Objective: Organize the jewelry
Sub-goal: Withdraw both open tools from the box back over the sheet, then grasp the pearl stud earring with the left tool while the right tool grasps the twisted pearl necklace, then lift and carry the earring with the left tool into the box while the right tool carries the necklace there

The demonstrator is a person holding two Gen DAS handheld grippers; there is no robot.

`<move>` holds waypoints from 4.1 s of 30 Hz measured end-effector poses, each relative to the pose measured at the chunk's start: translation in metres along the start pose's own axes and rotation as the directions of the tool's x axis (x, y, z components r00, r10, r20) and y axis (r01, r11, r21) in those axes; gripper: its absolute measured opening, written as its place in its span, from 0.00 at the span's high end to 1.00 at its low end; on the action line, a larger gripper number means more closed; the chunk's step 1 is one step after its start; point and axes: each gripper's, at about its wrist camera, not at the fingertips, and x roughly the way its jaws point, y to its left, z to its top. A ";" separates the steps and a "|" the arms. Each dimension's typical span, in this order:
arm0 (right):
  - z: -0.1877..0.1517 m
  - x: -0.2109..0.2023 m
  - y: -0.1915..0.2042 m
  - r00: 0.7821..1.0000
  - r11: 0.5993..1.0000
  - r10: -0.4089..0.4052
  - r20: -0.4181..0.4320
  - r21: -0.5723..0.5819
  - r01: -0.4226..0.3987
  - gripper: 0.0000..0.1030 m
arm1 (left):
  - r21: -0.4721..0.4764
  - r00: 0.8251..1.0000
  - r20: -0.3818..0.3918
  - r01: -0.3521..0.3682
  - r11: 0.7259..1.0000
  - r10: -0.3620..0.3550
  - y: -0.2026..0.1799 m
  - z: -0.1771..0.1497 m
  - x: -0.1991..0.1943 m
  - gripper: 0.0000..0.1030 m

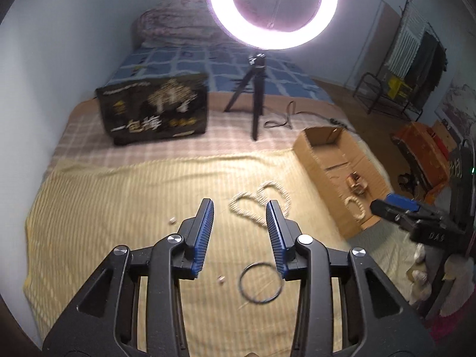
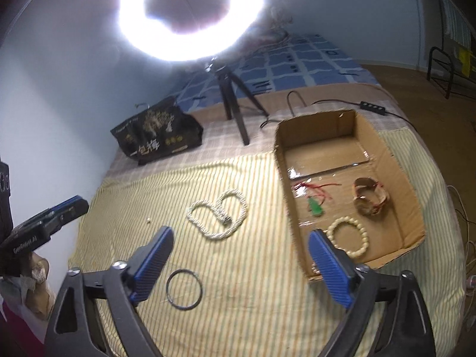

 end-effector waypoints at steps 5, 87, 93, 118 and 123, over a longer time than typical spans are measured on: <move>-0.004 0.012 0.013 1.000 1.000 0.014 -0.028 -0.005 -0.014 0.00 | -0.024 1.000 -0.021 -0.011 1.000 0.011 0.021 -0.021 -0.002 0.64; 0.003 0.155 0.020 0.987 0.989 0.037 -0.157 0.148 -0.014 0.97 | -0.151 0.939 -0.338 0.017 0.988 -0.068 0.047 -0.082 0.114 0.94; 0.019 0.119 0.030 0.993 0.986 0.097 -0.067 0.144 -0.086 0.99 | -0.162 0.960 -0.265 0.053 0.985 -0.096 0.047 -0.067 0.086 0.94; 0.056 0.019 0.050 0.975 0.988 0.141 0.171 0.032 -0.149 0.99 | -0.127 0.977 -0.139 0.142 0.982 -0.160 -0.002 -0.031 0.057 0.94; 0.061 -0.010 0.040 0.964 0.987 0.145 0.223 0.030 -0.155 0.99 | -0.107 0.975 -0.123 0.174 0.979 -0.187 -0.022 -0.021 0.054 0.94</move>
